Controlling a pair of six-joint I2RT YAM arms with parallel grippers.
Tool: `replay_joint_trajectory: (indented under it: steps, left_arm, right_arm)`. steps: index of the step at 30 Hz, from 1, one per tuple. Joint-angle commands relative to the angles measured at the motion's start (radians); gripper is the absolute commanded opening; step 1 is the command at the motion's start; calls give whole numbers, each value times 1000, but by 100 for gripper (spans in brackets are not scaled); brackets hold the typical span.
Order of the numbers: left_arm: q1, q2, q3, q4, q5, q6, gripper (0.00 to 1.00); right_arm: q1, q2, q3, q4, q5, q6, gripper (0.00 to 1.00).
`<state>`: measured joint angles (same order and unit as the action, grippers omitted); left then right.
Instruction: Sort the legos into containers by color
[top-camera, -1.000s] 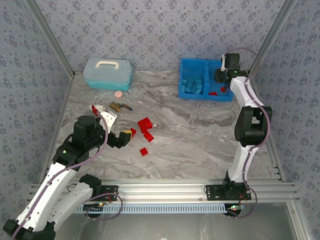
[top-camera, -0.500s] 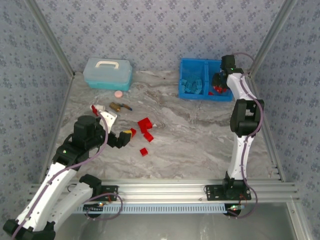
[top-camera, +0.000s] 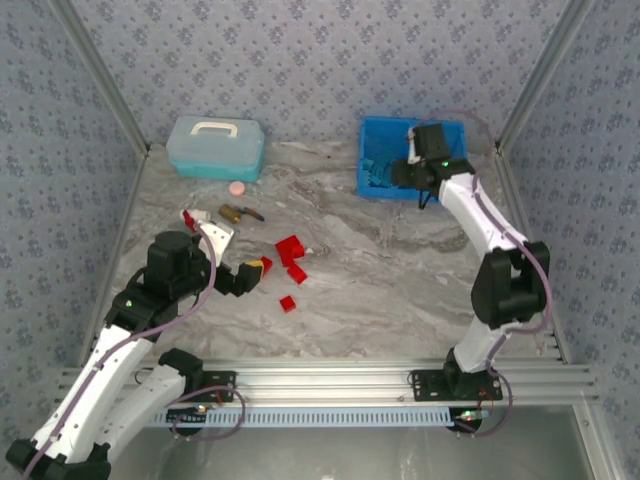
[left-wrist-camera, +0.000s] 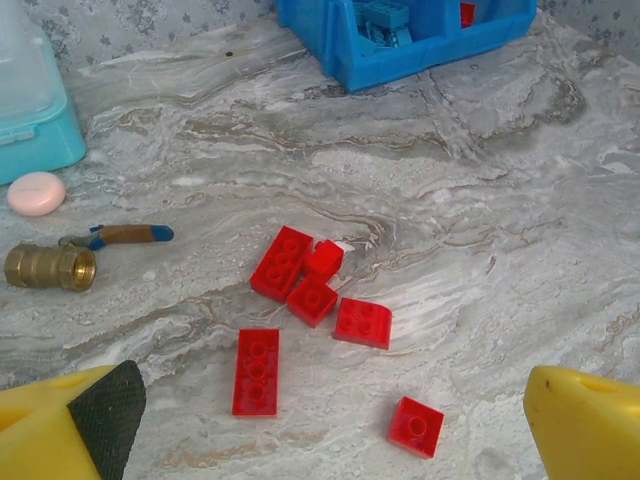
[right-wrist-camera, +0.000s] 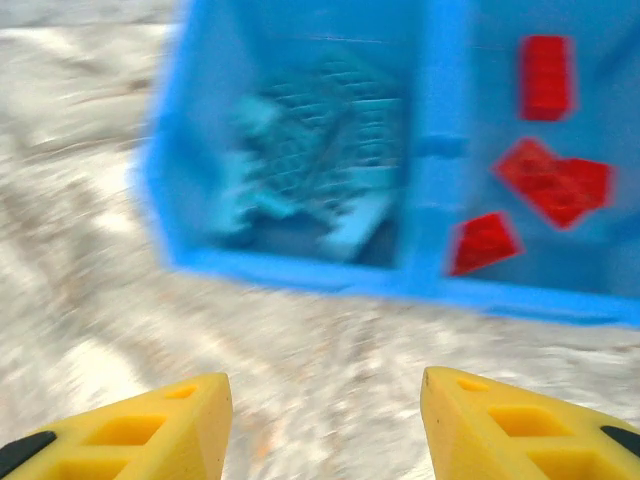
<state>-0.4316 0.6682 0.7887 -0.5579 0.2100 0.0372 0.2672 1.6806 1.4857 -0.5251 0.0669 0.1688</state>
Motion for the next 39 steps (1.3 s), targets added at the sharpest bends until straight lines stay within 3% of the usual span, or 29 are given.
replay_joint_trajectory:
  steps: [1, 8, 13, 19, 24, 35, 39]
  left_arm:
    - [8, -18, 14, -10, -22, 1, 99]
    - [8, -9, 21, -51, -167, -8, 99]
    - [8, -10, 21, -78, -240, -12, 99]
    - [8, -14, 21, -77, -242, -13, 99]
    - [8, -19, 20, -75, -250, -12, 99]
    - [8, -16, 20, -72, -247, -10, 99]
    - [8, -18, 18, -69, -245, -11, 99]
  right_arm:
    - [139, -71, -109, 13, -52, 20, 55]
    - [487, -43, -234, 2, -89, 386, 56]
    - [683, 85, -157, -70, -69, 452, 58]
    - [779, 242, -50, -122, -105, 429, 67]
    - [847, 361, 52, -181, -70, 414, 67]
    - [899, 438, 100, -251, 27, 395, 30]
    - [895, 400, 65, -222, 30, 397, 23]
